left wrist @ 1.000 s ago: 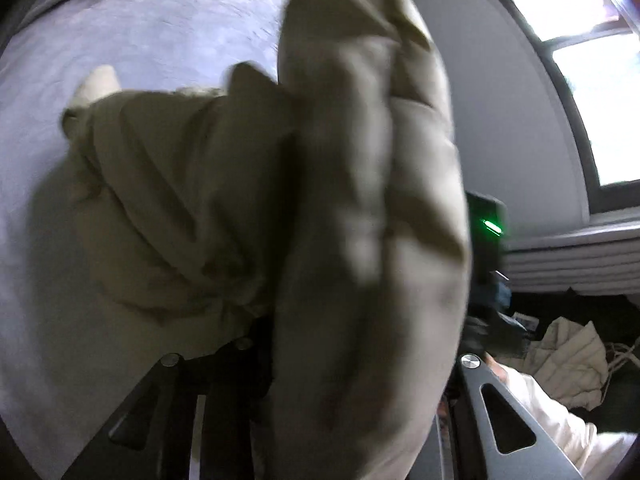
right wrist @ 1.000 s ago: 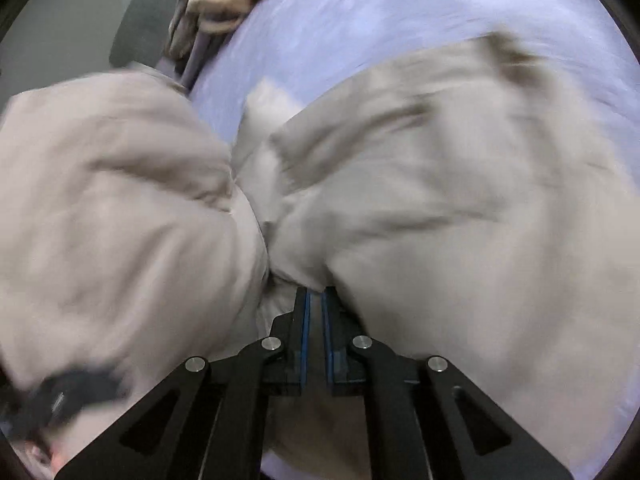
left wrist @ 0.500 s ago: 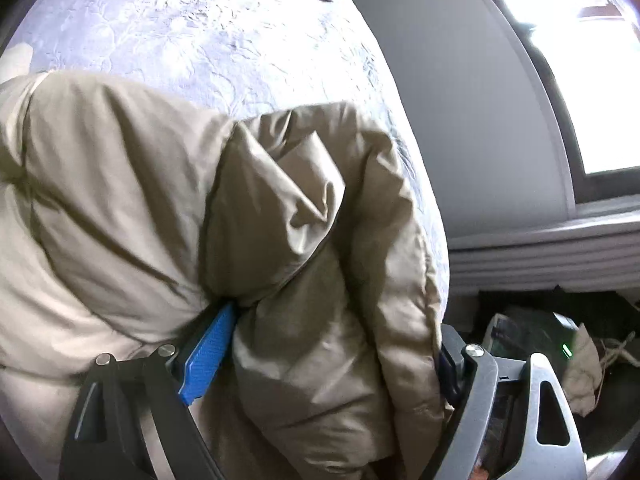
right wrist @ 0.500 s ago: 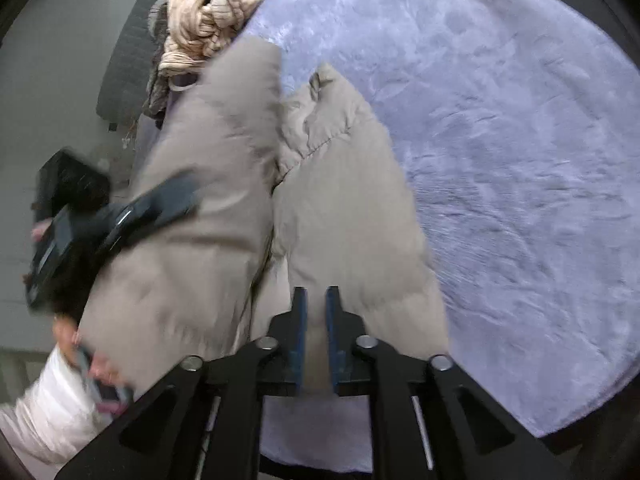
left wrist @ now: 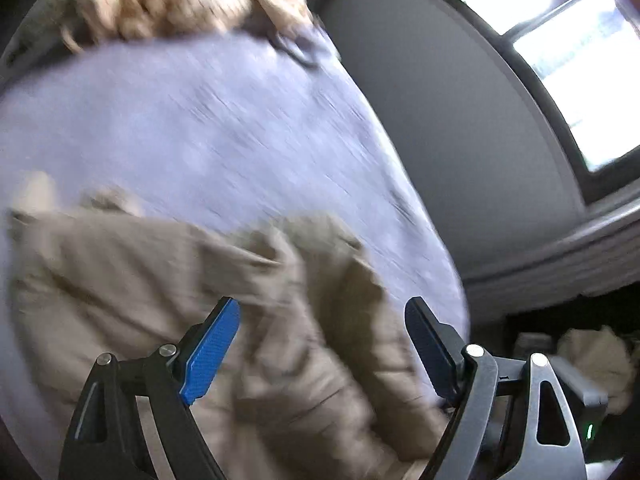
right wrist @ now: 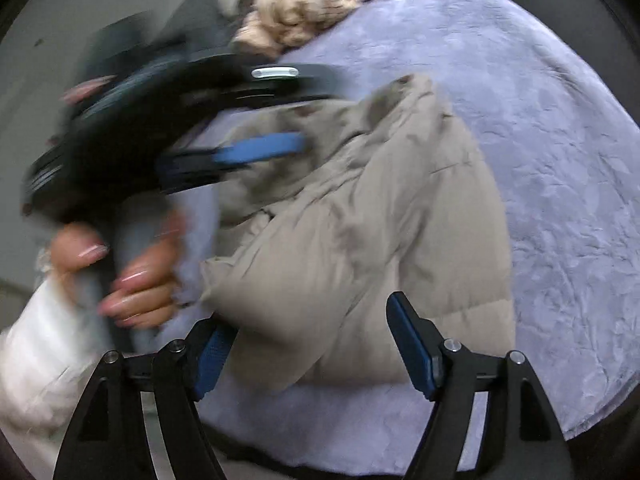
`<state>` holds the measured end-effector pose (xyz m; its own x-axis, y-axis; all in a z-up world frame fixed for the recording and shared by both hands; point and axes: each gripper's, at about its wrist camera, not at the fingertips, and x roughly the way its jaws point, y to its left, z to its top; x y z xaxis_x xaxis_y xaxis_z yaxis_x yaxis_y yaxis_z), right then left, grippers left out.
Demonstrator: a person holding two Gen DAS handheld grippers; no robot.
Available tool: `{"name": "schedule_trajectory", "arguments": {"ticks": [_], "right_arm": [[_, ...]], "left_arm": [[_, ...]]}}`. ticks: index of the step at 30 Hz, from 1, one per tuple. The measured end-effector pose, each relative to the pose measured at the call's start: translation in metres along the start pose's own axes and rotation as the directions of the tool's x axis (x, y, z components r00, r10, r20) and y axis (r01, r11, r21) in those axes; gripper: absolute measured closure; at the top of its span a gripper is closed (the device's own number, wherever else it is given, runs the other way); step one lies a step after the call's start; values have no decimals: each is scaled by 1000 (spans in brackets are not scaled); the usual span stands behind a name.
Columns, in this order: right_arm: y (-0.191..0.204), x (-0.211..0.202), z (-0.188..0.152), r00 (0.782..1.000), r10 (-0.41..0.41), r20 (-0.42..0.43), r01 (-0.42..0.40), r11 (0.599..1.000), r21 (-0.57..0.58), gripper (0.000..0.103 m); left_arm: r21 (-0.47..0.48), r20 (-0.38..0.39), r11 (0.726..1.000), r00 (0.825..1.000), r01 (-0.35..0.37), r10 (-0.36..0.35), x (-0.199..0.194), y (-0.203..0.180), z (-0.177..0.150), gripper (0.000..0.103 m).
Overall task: Fold large clothes
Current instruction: 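Regrasp the coat edge with the right tool while the left tool opens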
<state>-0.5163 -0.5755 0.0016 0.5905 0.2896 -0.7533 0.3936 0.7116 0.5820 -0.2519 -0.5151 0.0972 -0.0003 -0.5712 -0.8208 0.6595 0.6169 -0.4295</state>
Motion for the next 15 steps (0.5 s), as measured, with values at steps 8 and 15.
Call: {"name": "schedule_trajectory", "arguments": {"ticks": [8,15], "right_arm": [[-39,-12,-5,983,-181,27,177,978,111,90],[-65,-2,-39,964,-261,-49,266,951,157,90]], "left_arm": [[-108,19,953,958,-283,287,4,109,-25,18],[38,23,957,958,-287,286,67,56,-45,18]]}}
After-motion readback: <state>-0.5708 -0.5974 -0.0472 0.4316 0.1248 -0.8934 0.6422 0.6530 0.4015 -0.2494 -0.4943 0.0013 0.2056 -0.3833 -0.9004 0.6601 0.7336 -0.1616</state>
